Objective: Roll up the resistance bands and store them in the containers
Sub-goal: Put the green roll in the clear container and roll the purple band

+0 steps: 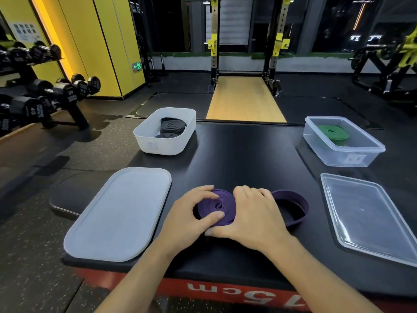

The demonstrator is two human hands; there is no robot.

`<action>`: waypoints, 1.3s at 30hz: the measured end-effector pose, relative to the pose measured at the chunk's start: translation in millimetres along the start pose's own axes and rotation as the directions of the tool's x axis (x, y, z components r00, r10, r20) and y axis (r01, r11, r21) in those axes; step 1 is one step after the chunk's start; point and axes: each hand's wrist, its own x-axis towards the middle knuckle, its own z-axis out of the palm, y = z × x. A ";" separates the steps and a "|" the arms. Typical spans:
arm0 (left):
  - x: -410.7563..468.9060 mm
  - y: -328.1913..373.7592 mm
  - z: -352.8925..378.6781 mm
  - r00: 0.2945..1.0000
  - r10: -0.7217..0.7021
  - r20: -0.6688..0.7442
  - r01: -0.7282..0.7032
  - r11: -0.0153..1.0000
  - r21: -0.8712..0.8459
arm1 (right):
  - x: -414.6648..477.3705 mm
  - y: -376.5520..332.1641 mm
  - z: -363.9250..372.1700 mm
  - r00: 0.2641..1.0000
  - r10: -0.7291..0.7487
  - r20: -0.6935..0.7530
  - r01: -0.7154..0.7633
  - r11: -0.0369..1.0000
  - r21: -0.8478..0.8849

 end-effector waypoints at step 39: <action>2.2 2.1 4.4 0.998 0.019 0.061 -0.031 0.980 0.194 | 22.0 59.9 -15.8 0.842 -0.304 0.446 0.397 0.909 -0.130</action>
